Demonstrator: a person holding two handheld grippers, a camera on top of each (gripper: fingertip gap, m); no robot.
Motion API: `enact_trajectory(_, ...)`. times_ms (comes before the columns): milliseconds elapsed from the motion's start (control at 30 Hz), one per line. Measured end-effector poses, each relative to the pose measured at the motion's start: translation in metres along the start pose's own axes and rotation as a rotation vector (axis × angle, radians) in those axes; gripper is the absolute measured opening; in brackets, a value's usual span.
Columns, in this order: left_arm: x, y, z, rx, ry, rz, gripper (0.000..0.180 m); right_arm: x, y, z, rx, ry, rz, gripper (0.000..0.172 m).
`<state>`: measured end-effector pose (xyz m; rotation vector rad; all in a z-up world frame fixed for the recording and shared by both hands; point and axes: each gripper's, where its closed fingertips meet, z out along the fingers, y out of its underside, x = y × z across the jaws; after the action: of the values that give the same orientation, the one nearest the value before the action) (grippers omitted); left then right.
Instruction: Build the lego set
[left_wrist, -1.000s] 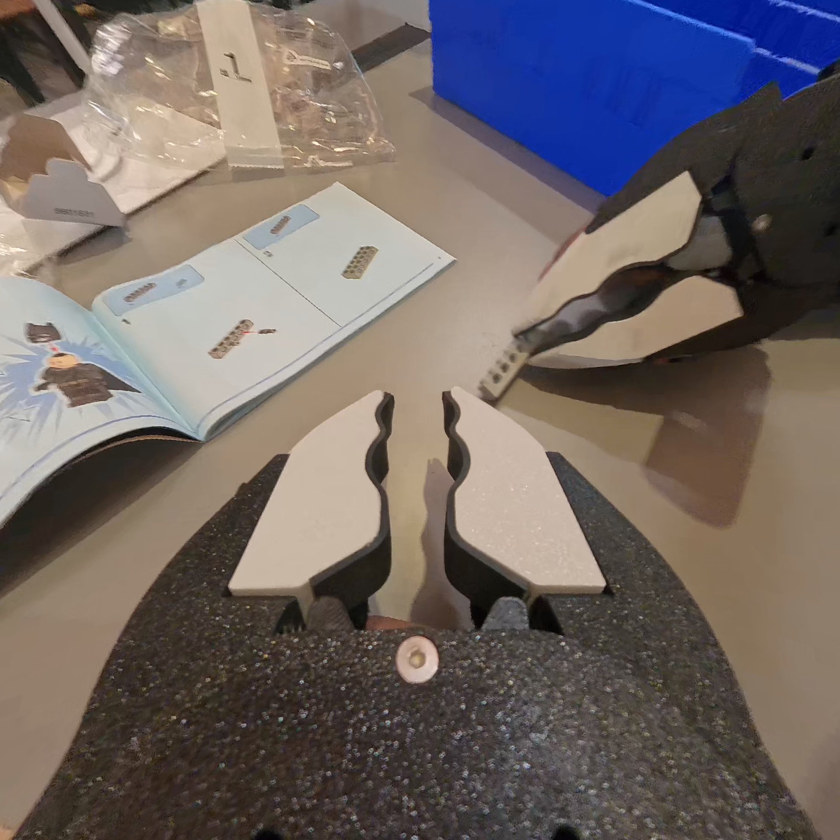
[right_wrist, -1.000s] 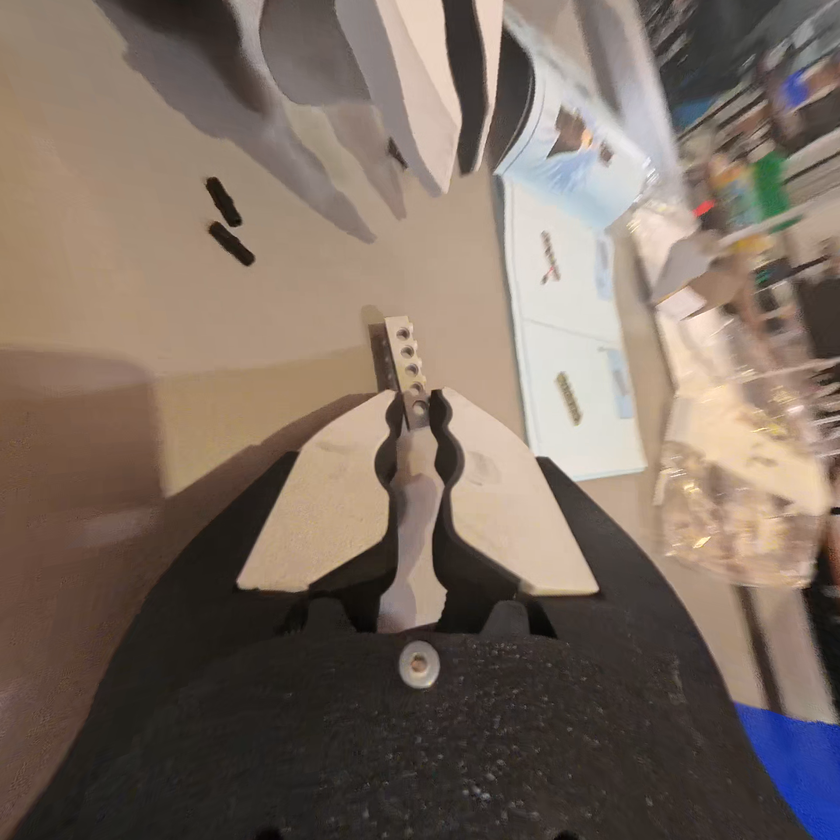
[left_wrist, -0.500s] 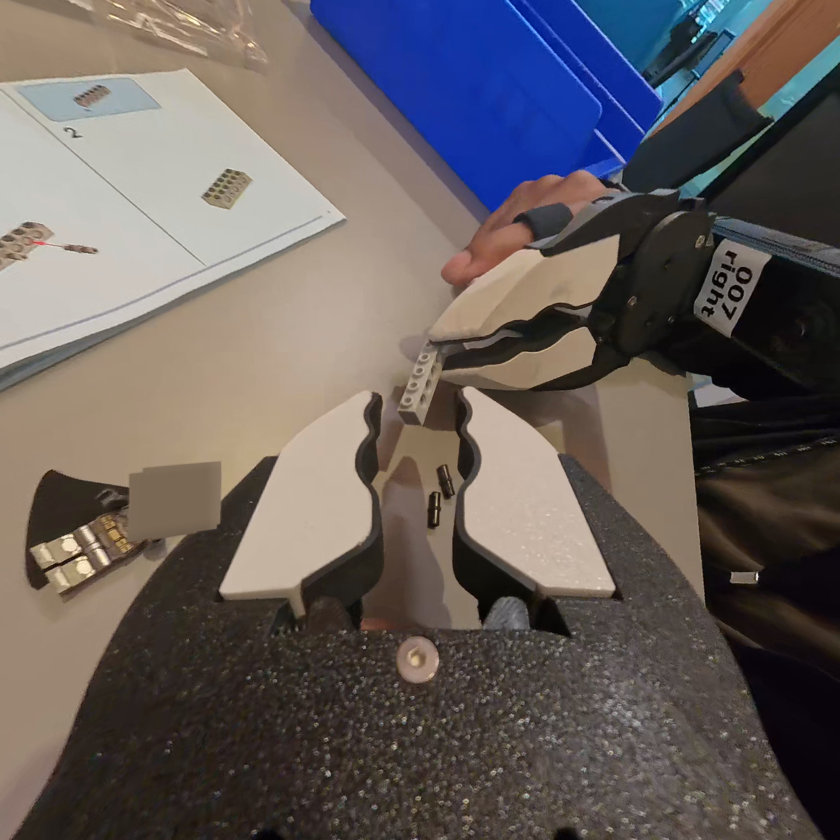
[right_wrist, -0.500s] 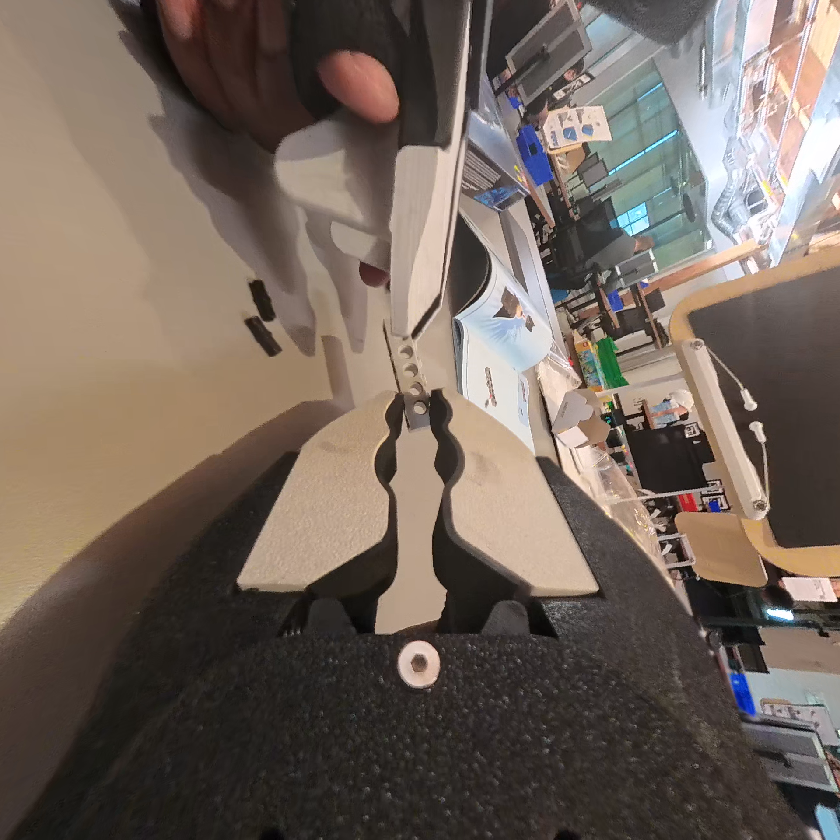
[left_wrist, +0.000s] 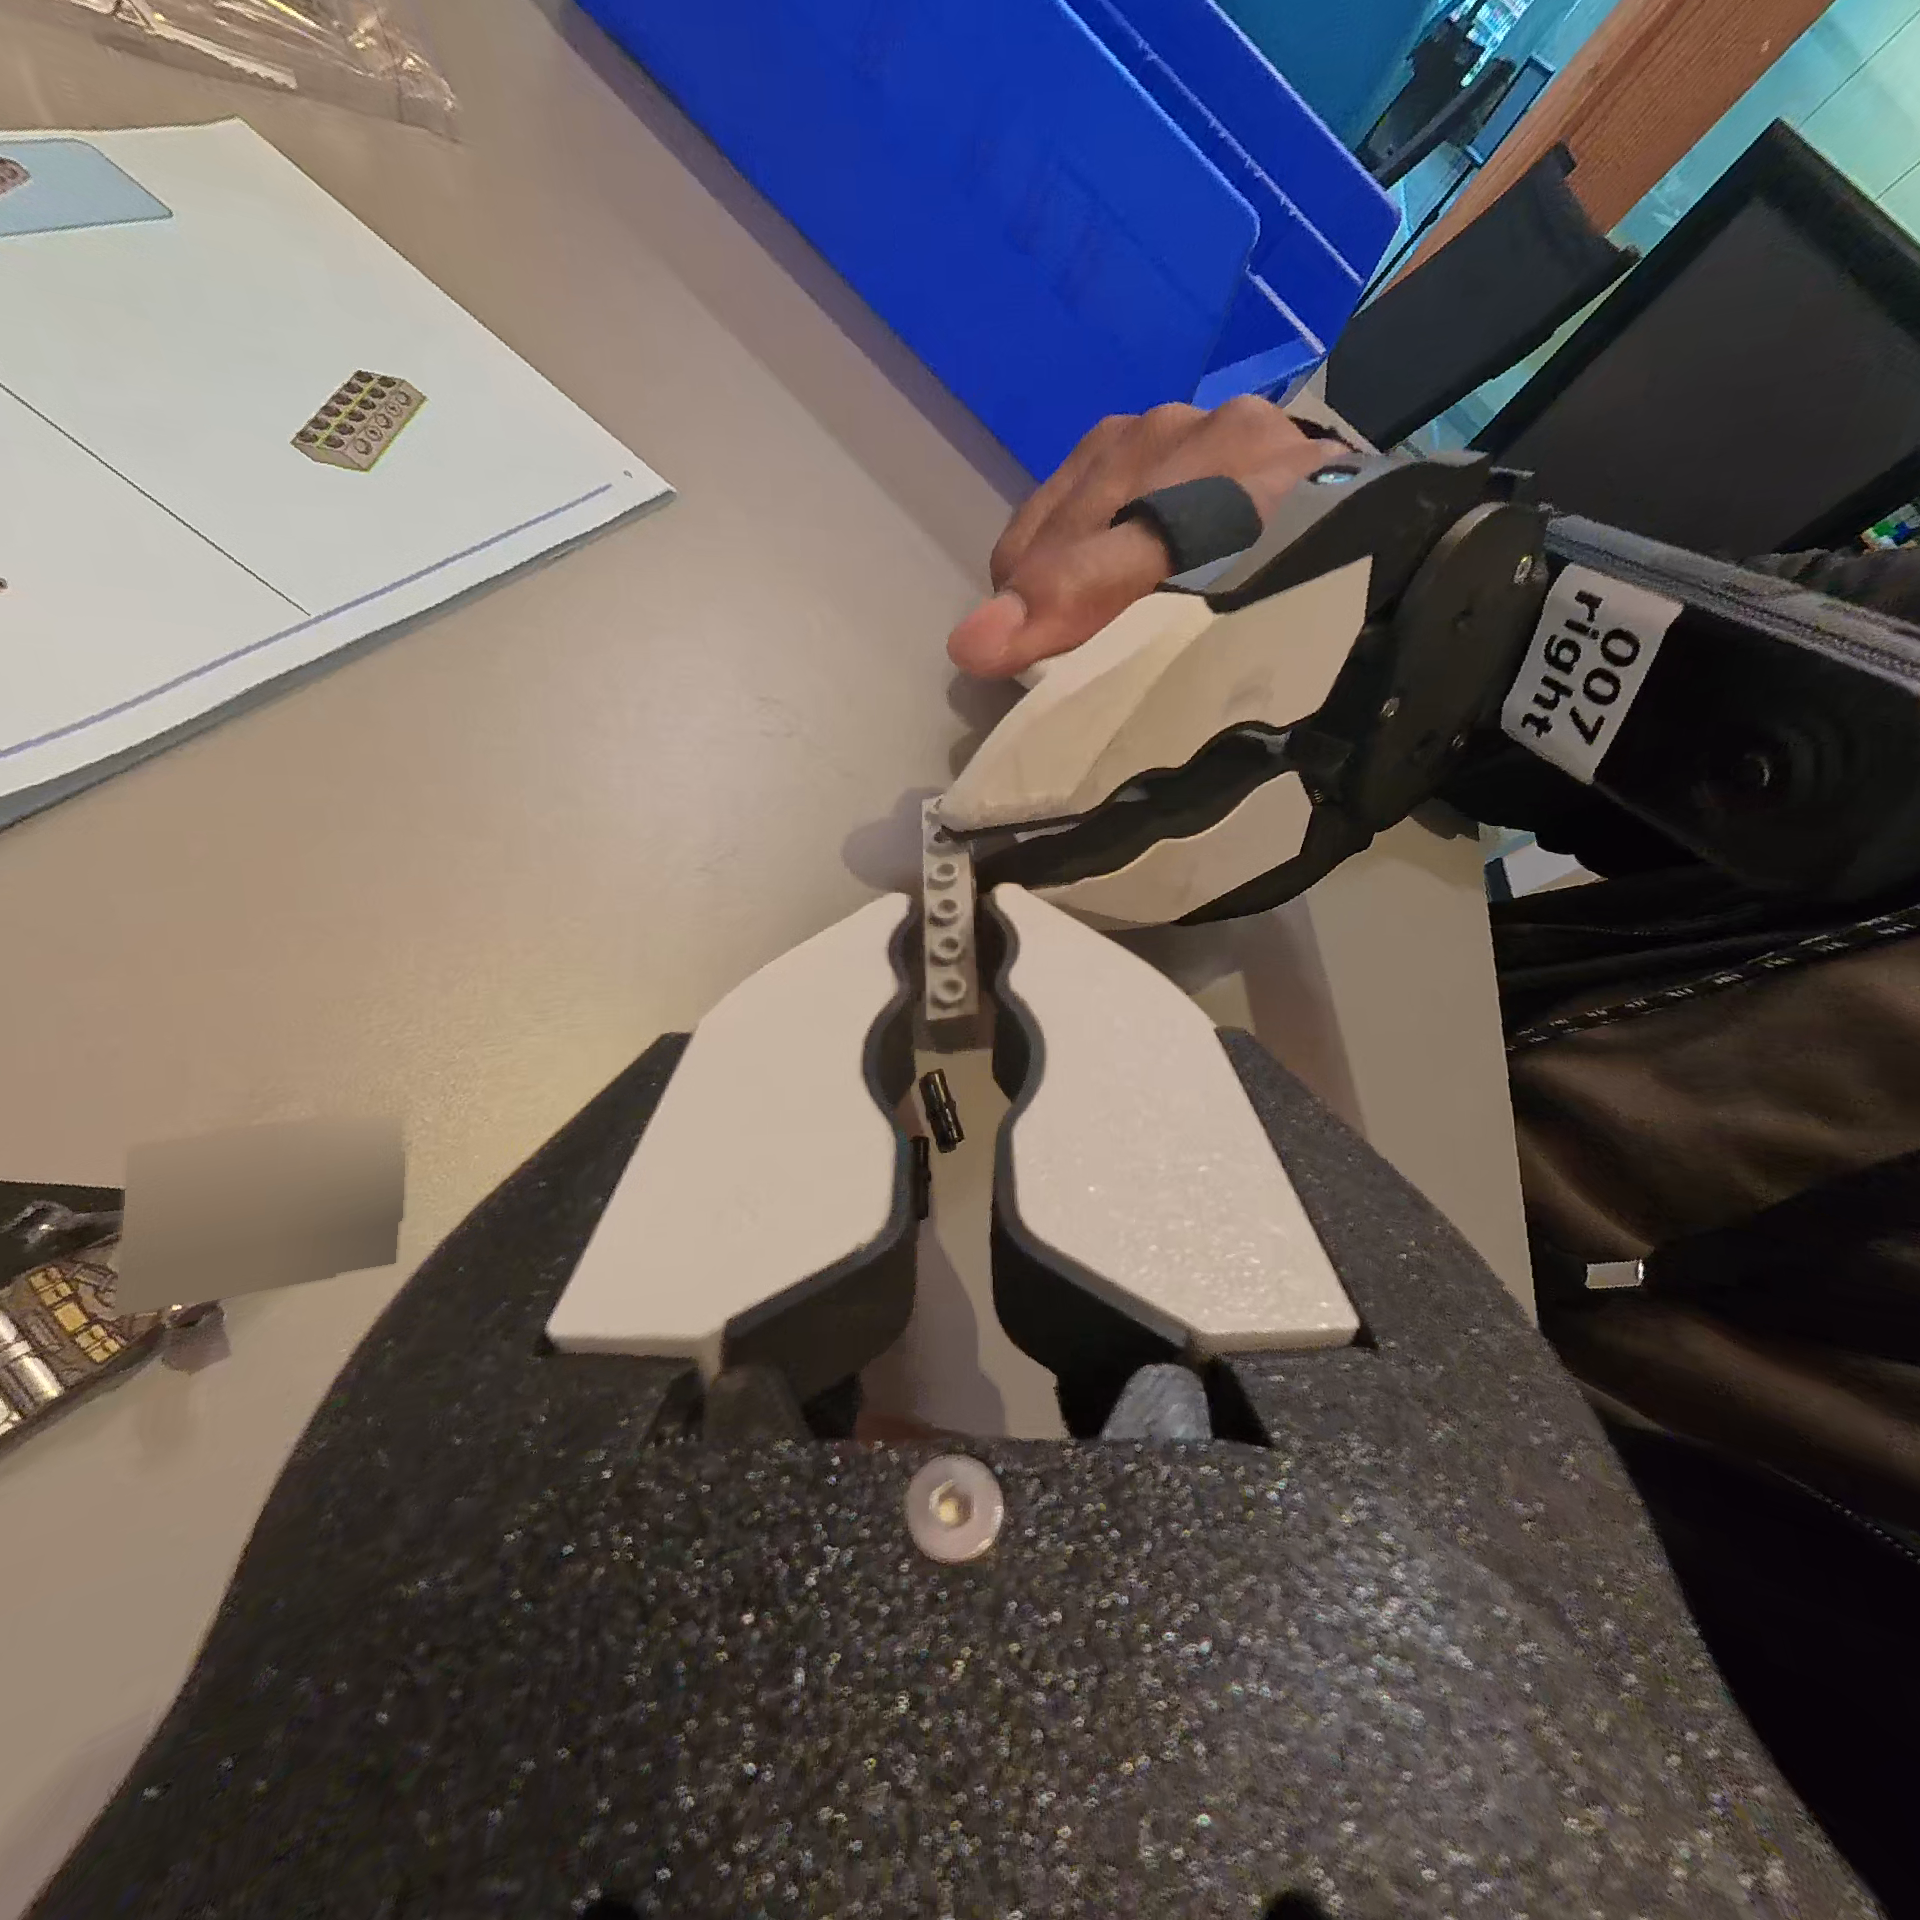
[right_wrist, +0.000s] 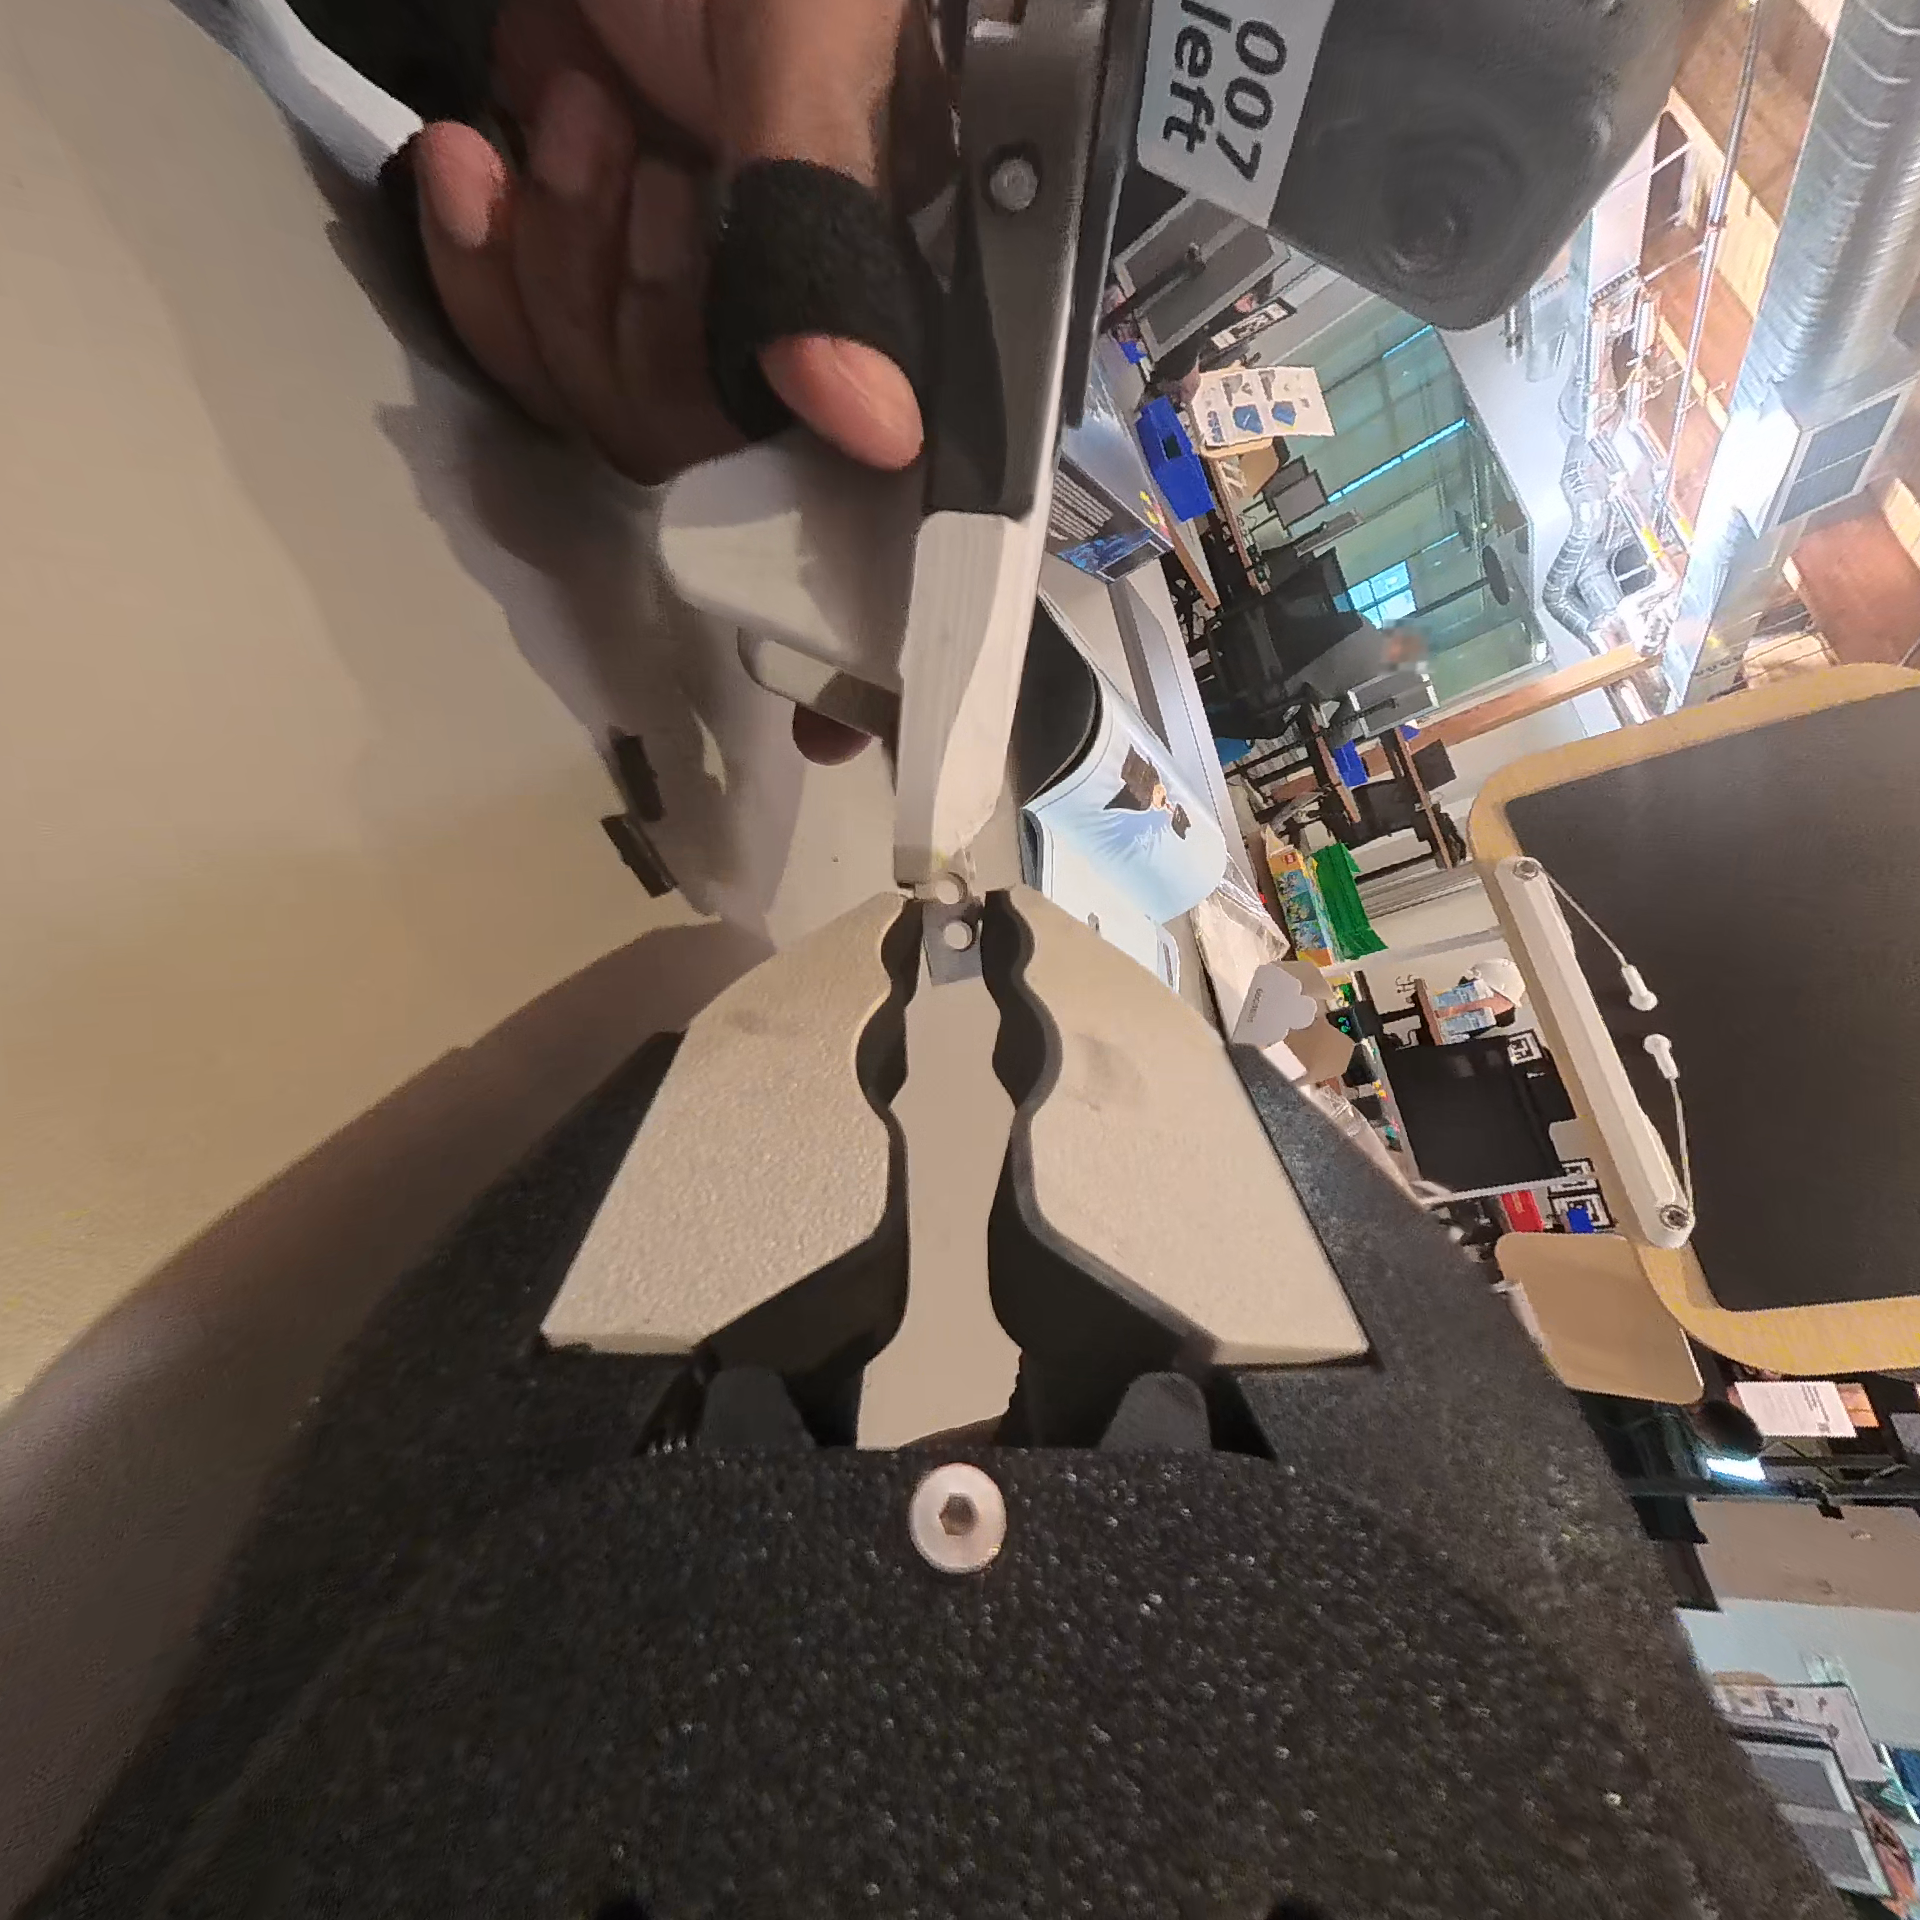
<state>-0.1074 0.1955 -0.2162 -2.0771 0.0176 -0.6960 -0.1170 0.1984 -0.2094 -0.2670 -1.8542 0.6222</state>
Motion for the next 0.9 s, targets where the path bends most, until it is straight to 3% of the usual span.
enact_trajectory(433,-0.018,-0.01,-0.017,0.057,-0.083,-0.019,0.008,0.005,0.008,-0.001,-0.039,-0.028,0.122,0.023)
enact_trajectory(700,-0.039,0.004,-0.028,-0.052,-0.244,0.094,0.008,-0.029,0.006,0.001,-0.08,-0.247,0.13,0.022)
enact_trajectory(900,-0.043,0.008,-0.027,-0.078,-0.273,0.114,0.009,-0.041,0.001,0.006,-0.095,-0.41,0.203,0.019)
